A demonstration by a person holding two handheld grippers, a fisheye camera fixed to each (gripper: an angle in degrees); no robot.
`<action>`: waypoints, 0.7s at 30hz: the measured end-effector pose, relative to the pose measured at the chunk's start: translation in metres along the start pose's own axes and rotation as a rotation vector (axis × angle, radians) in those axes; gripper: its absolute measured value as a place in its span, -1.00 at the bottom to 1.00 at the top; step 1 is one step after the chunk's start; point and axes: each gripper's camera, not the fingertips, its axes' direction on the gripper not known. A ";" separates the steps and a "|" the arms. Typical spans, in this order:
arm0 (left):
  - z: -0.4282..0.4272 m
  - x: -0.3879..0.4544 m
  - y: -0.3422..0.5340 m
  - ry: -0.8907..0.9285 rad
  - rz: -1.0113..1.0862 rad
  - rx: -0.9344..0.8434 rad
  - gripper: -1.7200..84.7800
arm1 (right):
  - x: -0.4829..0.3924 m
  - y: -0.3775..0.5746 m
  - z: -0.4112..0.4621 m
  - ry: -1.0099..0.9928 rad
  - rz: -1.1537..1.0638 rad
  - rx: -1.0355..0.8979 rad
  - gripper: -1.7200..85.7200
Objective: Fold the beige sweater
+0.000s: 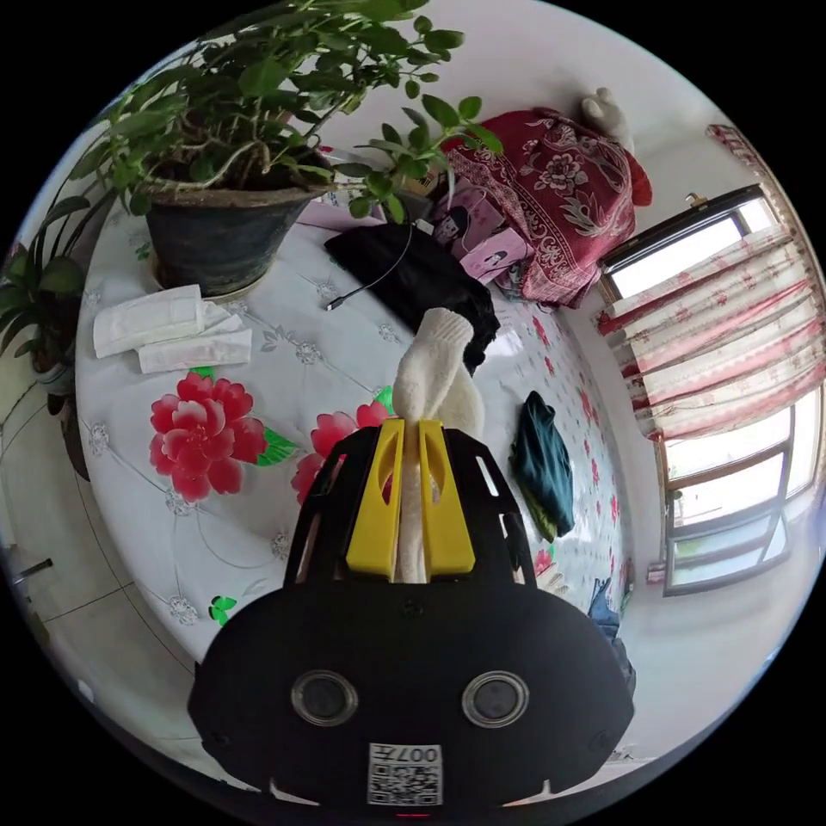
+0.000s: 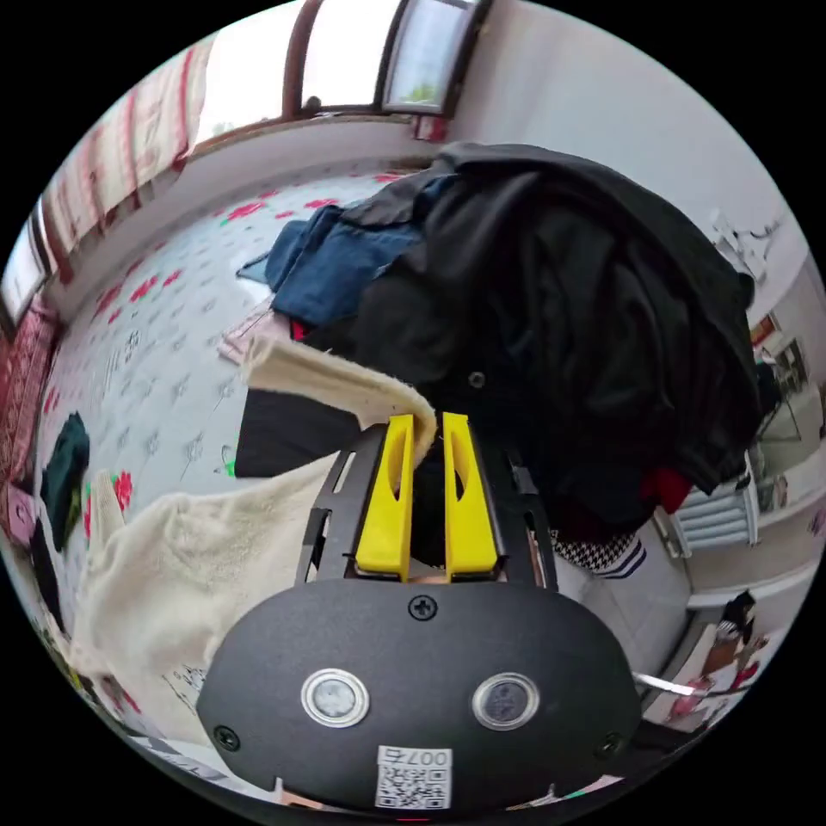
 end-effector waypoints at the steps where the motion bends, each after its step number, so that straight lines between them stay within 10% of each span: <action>1: 0.002 -0.008 0.003 0.011 -0.020 0.000 -0.94 | 0.020 0.010 -0.011 0.037 0.049 0.027 -0.78; 6: 0.009 -0.017 0.016 0.104 -0.058 0.018 -0.94 | 0.022 0.067 -0.071 -0.033 0.138 0.271 -0.78; 14: 0.011 0.030 0.014 0.240 0.117 -0.021 -0.94 | -0.304 0.113 -0.026 -0.582 -0.894 0.008 -0.83; 21: -0.009 0.047 0.023 0.413 0.237 -0.028 -0.94 | -0.474 0.172 0.050 -0.445 -1.355 -0.214 -0.87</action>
